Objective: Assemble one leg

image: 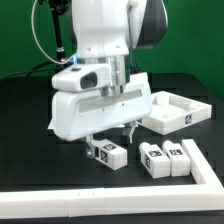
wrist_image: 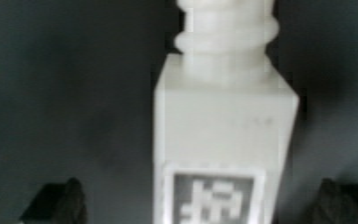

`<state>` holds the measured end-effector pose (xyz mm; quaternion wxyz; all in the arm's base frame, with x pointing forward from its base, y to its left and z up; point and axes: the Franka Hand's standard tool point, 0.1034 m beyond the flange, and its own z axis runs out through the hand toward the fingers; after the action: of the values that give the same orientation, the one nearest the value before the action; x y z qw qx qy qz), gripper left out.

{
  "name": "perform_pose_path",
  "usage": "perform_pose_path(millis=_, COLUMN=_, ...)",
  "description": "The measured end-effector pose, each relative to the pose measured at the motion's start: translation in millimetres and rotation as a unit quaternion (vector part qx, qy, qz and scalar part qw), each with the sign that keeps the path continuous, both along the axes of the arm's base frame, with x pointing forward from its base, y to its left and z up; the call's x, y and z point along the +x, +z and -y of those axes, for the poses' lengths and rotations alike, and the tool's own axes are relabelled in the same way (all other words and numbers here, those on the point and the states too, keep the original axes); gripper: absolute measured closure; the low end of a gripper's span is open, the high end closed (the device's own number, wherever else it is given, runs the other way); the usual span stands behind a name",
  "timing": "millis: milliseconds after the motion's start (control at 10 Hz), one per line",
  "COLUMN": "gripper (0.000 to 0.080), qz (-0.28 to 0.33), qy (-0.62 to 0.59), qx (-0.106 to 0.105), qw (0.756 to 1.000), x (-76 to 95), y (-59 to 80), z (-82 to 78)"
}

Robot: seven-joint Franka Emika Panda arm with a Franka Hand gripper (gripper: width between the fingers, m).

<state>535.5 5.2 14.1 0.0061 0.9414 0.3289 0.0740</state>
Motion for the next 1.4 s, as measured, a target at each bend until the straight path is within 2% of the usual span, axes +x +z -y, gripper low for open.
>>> perform_pose_path(millis=300, gripper=0.0150, qz=0.005, qy=0.001, qx=0.001, qw=1.000, x=-0.1, y=-1.5, z=-0.8)
perform_pose_path(millis=400, gripper=0.0245, qz=0.005, qy=0.001, qx=0.001, qw=1.000, x=-0.2, y=-1.6, z=-0.8)
perform_pose_path(millis=500, gripper=0.0428, qz=0.005, qy=0.001, qx=0.001, qw=1.000, x=-0.2, y=-1.7, z=-0.7)
perform_pose_path(millis=600, gripper=0.0428, qz=0.005, qy=0.001, qx=0.001, qw=1.000, x=-0.2, y=-1.7, z=-0.8)
perform_pose_path(millis=700, gripper=0.0515, qz=0.005, qy=0.001, qx=0.001, qw=1.000, x=-0.1, y=-1.6, z=-0.6)
perform_pose_path(millis=800, gripper=0.0515, qz=0.004, qy=0.019, qx=-0.003, qw=1.000, x=-2.2, y=-1.2, z=9.2)
perform_pose_path(millis=900, gripper=0.0515, qz=-0.001, qy=0.010, qx=-0.004, qw=1.000, x=-7.9, y=3.5, z=39.2)
perform_pose_path(millis=1000, gripper=0.0515, qz=-0.005, qy=-0.004, qx=-0.005, qw=1.000, x=-12.6, y=12.9, z=60.5)
perform_pose_path(millis=1200, gripper=0.0515, qz=-0.005, qy=-0.009, qx=-0.019, qw=1.000, x=-32.9, y=37.6, z=111.0)
perform_pose_path(millis=1300, gripper=0.0515, qz=-0.002, qy=-0.029, qx=-0.023, qw=0.999, x=-45.3, y=45.7, z=129.9)
perform_pose_path(millis=1400, gripper=0.0515, qz=0.003, qy=-0.047, qx=-0.026, qw=0.999, x=-48.7, y=56.7, z=144.7)
